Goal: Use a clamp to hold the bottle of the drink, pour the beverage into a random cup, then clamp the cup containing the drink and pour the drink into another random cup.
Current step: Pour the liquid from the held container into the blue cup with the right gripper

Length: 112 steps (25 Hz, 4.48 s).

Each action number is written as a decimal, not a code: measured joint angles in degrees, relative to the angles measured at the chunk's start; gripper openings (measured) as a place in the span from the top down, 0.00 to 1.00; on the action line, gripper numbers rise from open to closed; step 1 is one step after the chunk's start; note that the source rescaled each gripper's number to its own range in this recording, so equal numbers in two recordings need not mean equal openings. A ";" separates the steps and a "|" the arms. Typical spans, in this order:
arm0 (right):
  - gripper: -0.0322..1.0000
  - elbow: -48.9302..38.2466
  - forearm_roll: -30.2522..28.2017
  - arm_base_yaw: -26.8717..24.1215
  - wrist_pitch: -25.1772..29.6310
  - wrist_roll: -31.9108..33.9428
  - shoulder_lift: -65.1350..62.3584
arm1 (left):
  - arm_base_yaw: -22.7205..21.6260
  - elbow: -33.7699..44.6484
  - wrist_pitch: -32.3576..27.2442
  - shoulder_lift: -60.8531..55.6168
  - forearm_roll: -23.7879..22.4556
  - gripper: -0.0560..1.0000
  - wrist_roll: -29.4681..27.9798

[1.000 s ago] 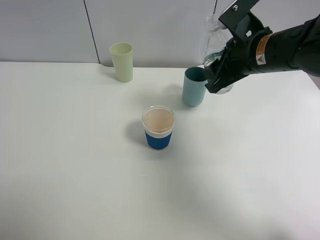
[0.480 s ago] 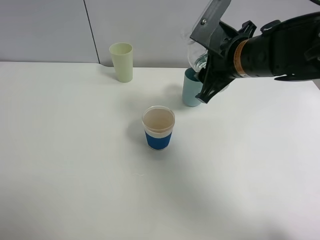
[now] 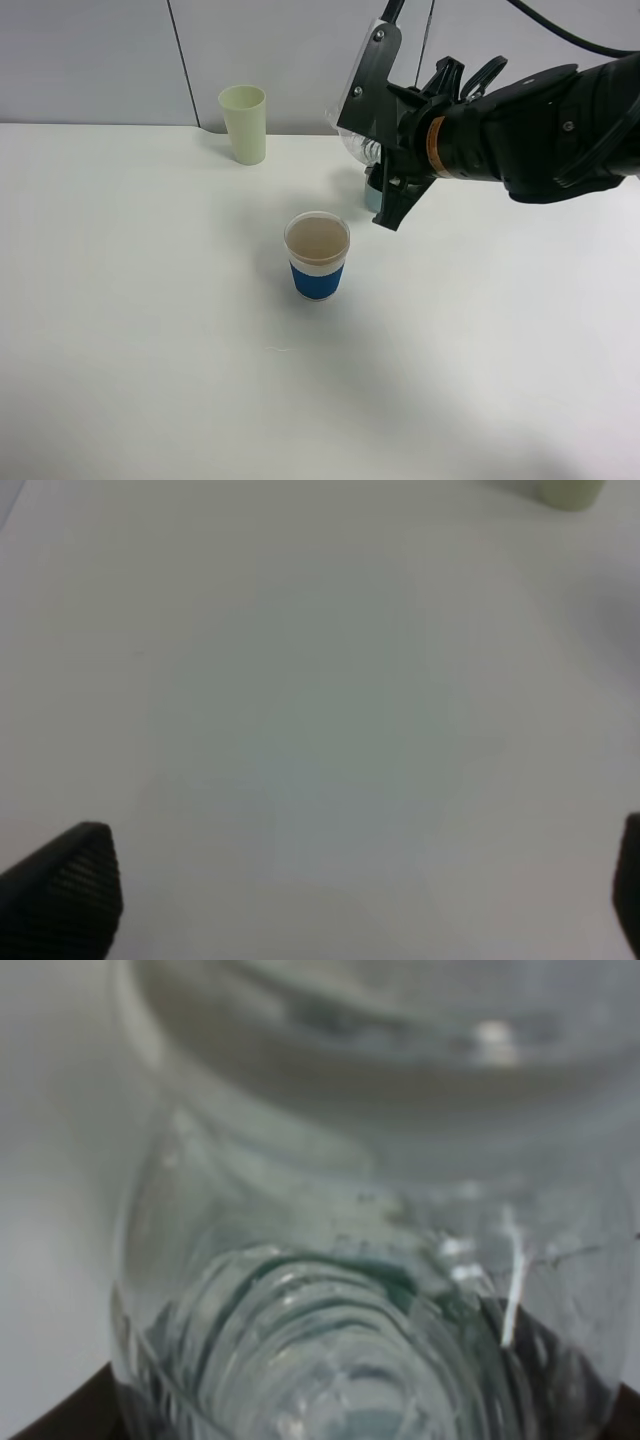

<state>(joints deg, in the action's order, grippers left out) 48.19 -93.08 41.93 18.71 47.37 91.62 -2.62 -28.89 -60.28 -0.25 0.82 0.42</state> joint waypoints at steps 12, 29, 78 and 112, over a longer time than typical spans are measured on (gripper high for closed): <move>0.94 0.00 -2.52 2.83 7.07 -1.18 2.37 | 0.00 0.00 0.00 0.00 0.00 0.00 0.00; 0.94 0.00 -4.30 5.92 13.03 -11.58 2.37 | 0.00 0.00 0.00 0.00 0.00 0.00 0.00; 0.94 0.00 -4.30 5.92 20.31 -40.35 2.37 | 0.00 0.00 0.00 0.00 0.00 0.00 0.00; 0.94 0.00 -5.79 5.92 21.07 -40.46 2.37 | 0.00 0.00 0.00 0.00 0.00 0.00 0.00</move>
<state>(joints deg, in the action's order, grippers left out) 48.19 -98.88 47.85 39.78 6.91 93.99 -2.62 -28.89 -60.28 -0.25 0.82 0.42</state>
